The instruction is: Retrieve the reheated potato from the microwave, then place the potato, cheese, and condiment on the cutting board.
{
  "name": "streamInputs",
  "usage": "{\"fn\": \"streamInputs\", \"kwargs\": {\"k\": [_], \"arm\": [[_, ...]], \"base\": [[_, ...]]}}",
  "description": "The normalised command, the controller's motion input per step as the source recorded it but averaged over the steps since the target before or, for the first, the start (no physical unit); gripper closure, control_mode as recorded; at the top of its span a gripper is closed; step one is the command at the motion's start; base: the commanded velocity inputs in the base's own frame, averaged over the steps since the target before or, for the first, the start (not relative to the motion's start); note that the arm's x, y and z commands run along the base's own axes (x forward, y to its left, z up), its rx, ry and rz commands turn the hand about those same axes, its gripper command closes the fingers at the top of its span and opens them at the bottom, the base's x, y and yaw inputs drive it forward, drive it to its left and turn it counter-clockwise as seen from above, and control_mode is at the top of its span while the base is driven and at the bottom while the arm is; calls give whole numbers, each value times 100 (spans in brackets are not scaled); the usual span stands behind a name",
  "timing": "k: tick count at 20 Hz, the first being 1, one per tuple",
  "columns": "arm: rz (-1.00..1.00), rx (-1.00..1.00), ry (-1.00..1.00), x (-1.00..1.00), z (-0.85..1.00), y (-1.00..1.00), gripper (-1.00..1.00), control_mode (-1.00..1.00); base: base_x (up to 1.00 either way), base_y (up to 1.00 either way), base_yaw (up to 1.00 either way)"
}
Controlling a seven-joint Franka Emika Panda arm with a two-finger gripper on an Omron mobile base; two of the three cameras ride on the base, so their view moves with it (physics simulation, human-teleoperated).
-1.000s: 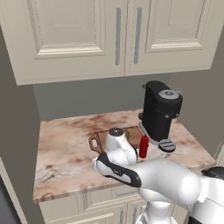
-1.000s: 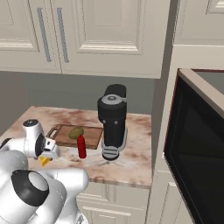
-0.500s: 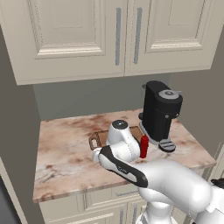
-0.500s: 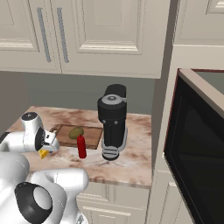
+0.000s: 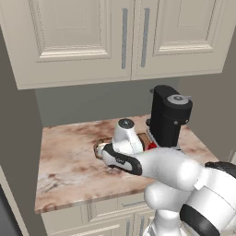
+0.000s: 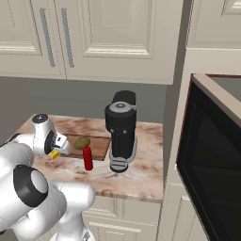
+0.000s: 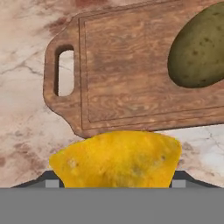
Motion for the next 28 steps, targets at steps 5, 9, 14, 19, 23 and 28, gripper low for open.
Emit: {"fn": "streamInputs", "kwargs": {"k": [5,9,14,19,23,28], "arm": [[-10,0,0,63,3,4,100,-100],[-8,0,0,53,0,13,100,-100],[-6,0,0,43,-7,16,100,-100],[-7,0,0,28,-23,4,100,-100],[-6,0,0,9,-43,0,100,-100],[-5,0,0,4,-31,0,100,-100]], "base": [[0,0,0],[0,0,0],[0,0,0],[0,0,0],[0,0,0],[0,0,0]]}}
